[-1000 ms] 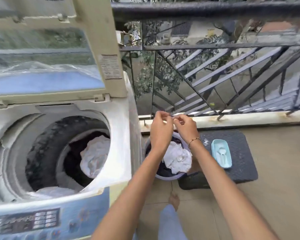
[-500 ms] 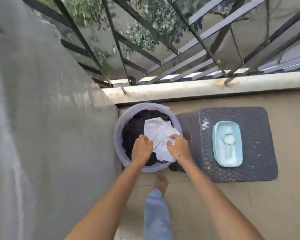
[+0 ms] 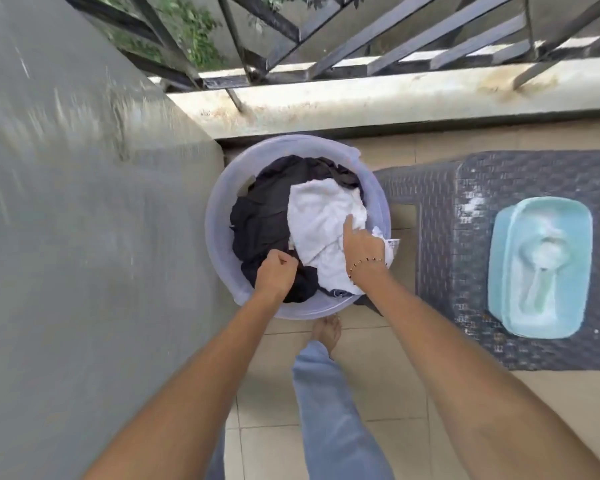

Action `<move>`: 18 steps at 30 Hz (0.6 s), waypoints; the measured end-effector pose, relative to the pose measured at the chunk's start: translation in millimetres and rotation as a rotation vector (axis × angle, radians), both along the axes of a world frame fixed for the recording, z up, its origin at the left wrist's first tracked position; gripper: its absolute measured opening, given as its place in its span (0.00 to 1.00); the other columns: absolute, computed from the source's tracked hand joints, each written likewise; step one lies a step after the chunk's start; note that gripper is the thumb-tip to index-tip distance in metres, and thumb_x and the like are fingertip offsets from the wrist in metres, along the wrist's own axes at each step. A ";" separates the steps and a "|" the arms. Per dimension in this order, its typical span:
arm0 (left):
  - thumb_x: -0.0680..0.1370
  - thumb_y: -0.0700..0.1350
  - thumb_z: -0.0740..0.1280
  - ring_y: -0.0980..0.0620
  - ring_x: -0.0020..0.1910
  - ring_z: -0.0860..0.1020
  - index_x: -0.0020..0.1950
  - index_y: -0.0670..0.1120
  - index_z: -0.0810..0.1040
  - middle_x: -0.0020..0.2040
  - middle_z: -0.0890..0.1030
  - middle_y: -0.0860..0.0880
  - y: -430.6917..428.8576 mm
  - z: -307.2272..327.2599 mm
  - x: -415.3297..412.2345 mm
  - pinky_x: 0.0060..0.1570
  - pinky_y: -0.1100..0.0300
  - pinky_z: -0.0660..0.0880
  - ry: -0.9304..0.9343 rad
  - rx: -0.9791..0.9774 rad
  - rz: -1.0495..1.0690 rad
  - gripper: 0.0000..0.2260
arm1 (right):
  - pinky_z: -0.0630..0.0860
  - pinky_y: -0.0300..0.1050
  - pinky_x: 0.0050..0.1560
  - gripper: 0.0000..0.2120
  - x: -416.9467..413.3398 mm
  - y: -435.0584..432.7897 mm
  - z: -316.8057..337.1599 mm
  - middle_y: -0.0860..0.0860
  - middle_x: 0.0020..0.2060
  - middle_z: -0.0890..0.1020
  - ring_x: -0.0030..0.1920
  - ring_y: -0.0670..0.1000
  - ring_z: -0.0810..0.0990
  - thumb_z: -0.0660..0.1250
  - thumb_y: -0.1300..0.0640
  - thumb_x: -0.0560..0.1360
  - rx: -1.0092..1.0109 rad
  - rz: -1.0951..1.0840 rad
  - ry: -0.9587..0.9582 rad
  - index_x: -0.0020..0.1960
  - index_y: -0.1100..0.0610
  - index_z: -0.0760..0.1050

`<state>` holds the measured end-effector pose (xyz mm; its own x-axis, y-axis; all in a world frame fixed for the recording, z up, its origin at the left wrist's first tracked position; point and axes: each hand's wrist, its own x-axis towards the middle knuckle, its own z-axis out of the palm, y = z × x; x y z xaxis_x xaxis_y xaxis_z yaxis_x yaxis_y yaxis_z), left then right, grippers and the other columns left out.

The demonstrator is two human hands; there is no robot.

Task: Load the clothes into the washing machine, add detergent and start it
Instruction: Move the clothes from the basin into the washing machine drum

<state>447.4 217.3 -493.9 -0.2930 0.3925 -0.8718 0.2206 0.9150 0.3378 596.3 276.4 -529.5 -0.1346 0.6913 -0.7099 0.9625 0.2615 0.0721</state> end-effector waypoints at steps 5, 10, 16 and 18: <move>0.77 0.47 0.59 0.48 0.48 0.73 0.50 0.48 0.73 0.56 0.78 0.43 6.1 -2.9 -2.3 0.54 0.52 0.74 -0.030 -0.023 0.109 0.05 | 0.70 0.47 0.41 0.08 -3.5 -0.9 7.6 0.57 0.52 0.79 0.52 0.60 0.79 0.65 0.57 0.72 0.056 -0.323 0.249 0.51 0.59 0.74; 0.73 0.66 0.64 0.46 0.59 0.75 0.63 0.50 0.70 0.58 0.75 0.50 28.0 9.7 -2.7 0.54 0.47 0.77 -0.354 -0.206 0.326 0.26 | 0.74 0.48 0.52 0.07 -16.3 -12.3 34.2 0.48 0.50 0.79 0.52 0.51 0.77 0.67 0.56 0.72 -0.142 -0.559 0.860 0.49 0.52 0.78; 0.74 0.44 0.63 0.53 0.31 0.74 0.46 0.48 0.73 0.33 0.75 0.51 34.8 18.9 -17.2 0.25 0.66 0.69 -0.276 -0.111 0.204 0.02 | 0.79 0.43 0.50 0.10 -28.9 -19.5 54.0 0.50 0.50 0.81 0.50 0.48 0.79 0.62 0.57 0.76 -0.636 -0.777 1.034 0.52 0.49 0.80; 0.74 0.42 0.62 0.54 0.30 0.70 0.40 0.48 0.71 0.32 0.71 0.52 37.8 24.8 -20.1 0.29 0.64 0.67 -0.226 -0.029 0.242 0.03 | 0.80 0.44 0.42 0.07 -29.0 -18.3 51.6 0.48 0.45 0.82 0.41 0.48 0.80 0.64 0.57 0.77 -0.381 -1.065 1.130 0.48 0.53 0.81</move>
